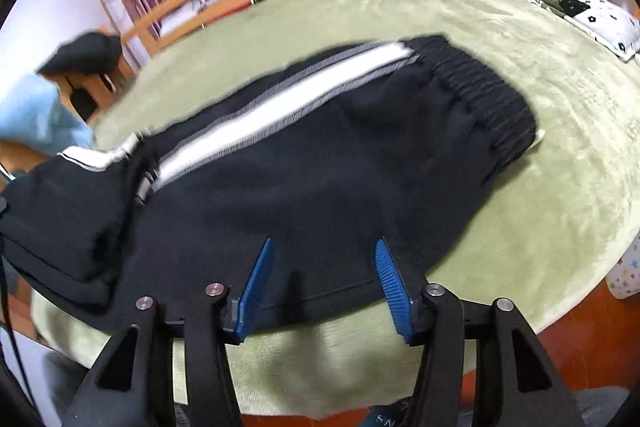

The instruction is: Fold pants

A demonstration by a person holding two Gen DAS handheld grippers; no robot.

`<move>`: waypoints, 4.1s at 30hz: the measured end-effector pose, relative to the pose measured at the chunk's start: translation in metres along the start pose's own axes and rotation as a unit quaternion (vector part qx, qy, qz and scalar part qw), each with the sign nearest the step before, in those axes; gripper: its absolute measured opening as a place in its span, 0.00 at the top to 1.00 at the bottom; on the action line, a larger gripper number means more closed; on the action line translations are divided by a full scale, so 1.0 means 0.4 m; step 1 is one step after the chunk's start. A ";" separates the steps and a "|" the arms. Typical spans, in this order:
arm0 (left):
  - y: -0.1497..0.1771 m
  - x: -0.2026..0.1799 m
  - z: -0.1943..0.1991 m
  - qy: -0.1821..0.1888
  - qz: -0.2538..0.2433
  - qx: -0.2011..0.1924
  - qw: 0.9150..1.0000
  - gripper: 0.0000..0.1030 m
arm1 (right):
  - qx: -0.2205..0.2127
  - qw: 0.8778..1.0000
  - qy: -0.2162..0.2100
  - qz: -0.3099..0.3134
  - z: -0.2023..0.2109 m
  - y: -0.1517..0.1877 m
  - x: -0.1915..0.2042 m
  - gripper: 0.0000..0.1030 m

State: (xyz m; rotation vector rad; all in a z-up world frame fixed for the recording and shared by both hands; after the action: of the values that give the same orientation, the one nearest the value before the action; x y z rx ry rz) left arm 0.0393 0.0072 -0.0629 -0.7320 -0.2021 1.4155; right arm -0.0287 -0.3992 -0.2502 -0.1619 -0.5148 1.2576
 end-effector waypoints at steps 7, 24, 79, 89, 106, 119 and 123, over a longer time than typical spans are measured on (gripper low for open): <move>-0.076 -0.510 -0.033 0.026 -0.156 -0.004 0.987 0.85 | -0.041 0.999 -0.019 -0.025 0.114 -0.069 -0.140 0.39; 0.061 -0.641 -0.342 0.068 -0.147 0.108 0.981 0.42 | -0.051 0.989 -0.101 -0.094 0.152 -0.104 -0.347 0.32; 0.147 -0.341 -0.624 0.102 0.012 0.218 0.970 0.33 | 0.093 0.994 -0.055 0.019 -0.093 -0.300 -0.320 0.12; 0.139 -0.345 -0.698 0.144 0.033 0.229 0.962 0.43 | 0.133 0.981 -0.132 0.041 -0.186 -0.312 -0.294 0.11; -0.058 -0.176 -0.503 0.168 0.016 0.164 0.972 0.81 | 0.097 0.980 -0.174 0.006 -0.091 -0.290 -0.073 0.64; -0.050 0.177 -0.523 0.017 0.020 0.192 0.981 0.40 | 0.084 0.989 -0.099 0.064 -0.257 -0.328 0.265 0.41; -0.037 0.146 -0.428 -0.077 -0.029 0.135 0.987 0.33 | 0.043 0.996 -0.030 0.074 -0.145 -0.299 0.227 0.41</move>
State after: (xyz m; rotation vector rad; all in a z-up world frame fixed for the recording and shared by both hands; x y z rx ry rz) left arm 0.1547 0.0040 -0.2027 -0.3910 -0.1455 1.4111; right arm 0.1205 -0.3425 -0.2284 -0.0927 -0.5065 1.4310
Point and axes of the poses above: each gripper's, at about its wrist camera, not at the fingertips, and z roughly against the way its jaws point, x to its left, y to its underside, the point moved 6 cm from there along -z, roughly the way its jaws point, and after that the axes turned 15 degrees about x, right-handed, at the moved point
